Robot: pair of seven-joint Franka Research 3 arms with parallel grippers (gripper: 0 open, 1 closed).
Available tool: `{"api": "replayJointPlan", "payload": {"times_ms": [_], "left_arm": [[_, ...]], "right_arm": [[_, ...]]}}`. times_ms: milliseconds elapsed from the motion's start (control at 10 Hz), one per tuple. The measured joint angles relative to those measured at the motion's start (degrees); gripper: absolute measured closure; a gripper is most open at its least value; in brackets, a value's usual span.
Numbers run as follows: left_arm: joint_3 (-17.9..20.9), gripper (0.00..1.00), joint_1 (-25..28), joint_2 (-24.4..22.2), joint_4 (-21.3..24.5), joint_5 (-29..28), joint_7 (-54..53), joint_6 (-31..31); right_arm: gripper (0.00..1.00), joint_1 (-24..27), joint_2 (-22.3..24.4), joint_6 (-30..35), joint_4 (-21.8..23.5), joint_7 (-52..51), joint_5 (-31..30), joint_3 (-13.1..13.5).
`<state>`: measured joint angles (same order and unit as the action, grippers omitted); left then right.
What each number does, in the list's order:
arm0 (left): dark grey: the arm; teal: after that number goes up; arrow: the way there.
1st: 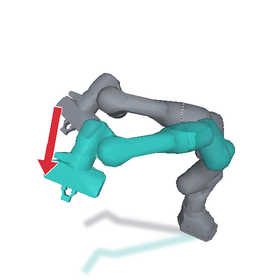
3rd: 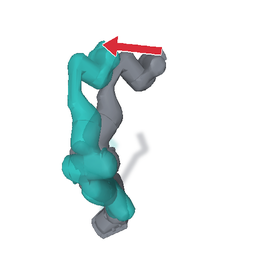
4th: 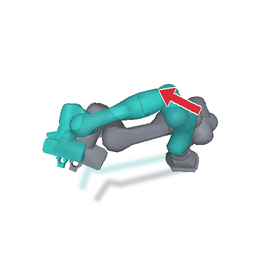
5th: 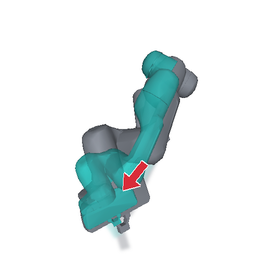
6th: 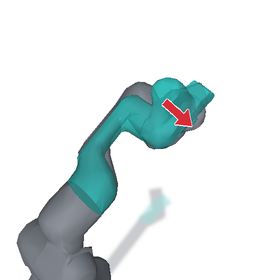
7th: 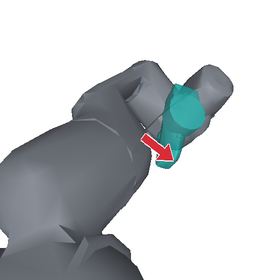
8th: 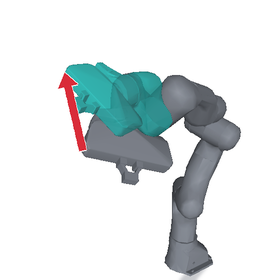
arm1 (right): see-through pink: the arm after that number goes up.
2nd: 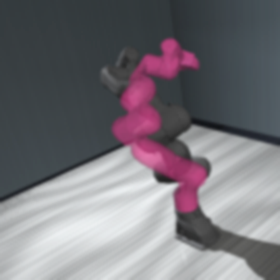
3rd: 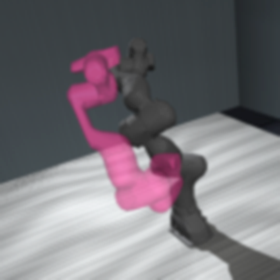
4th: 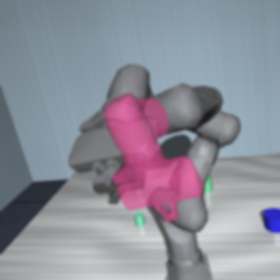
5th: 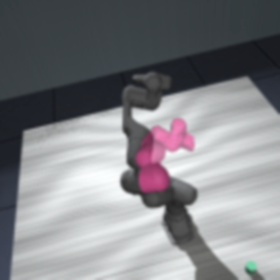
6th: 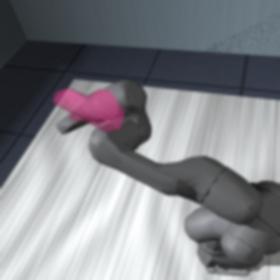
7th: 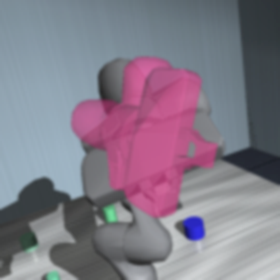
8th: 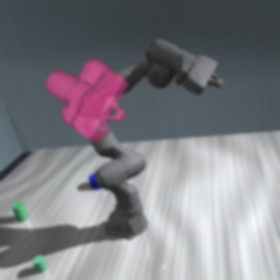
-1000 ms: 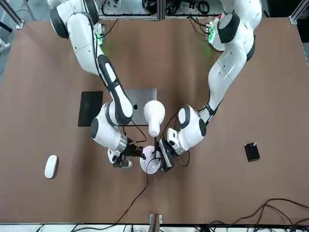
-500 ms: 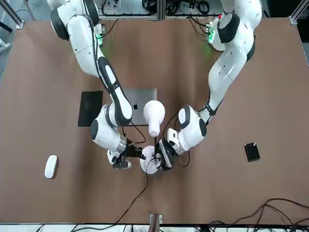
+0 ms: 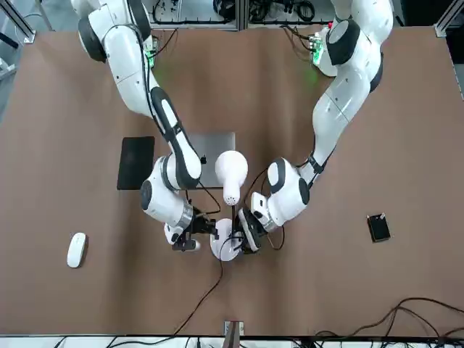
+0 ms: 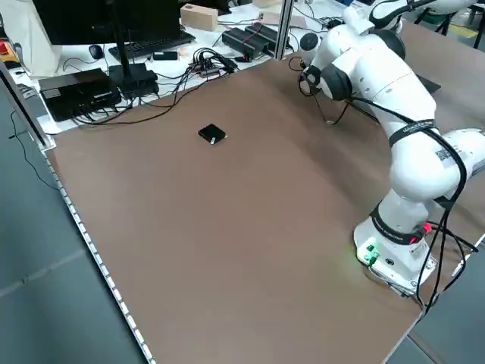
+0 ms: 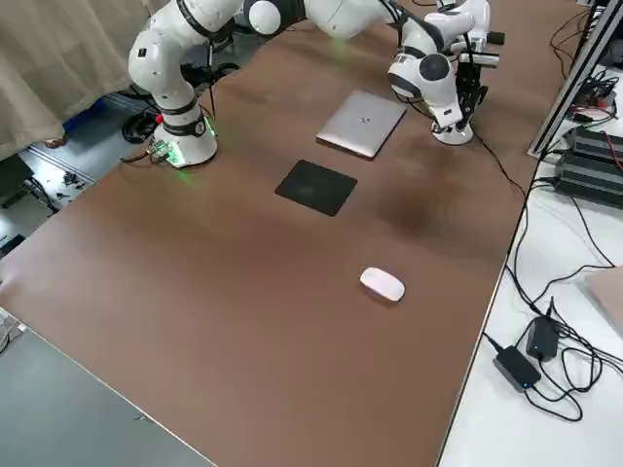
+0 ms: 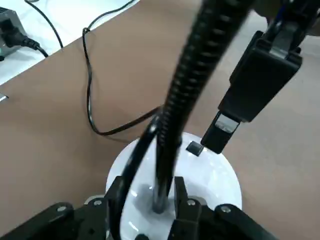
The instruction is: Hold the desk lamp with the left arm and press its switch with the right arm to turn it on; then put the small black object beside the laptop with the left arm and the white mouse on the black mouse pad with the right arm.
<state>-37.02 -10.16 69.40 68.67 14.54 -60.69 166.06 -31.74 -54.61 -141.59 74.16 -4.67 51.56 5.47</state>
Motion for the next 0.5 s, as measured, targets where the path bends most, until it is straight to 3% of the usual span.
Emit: {"api": "replayJointPlan", "payload": {"times_ms": [500], "left_arm": [[0.0,0.59,-0.3,0.4,0.0,0.0,0.0,0.9]], "right_arm": [[0.99,0.0,-0.5,0.0,0.0,0.0,0.0,-0.1]]}}
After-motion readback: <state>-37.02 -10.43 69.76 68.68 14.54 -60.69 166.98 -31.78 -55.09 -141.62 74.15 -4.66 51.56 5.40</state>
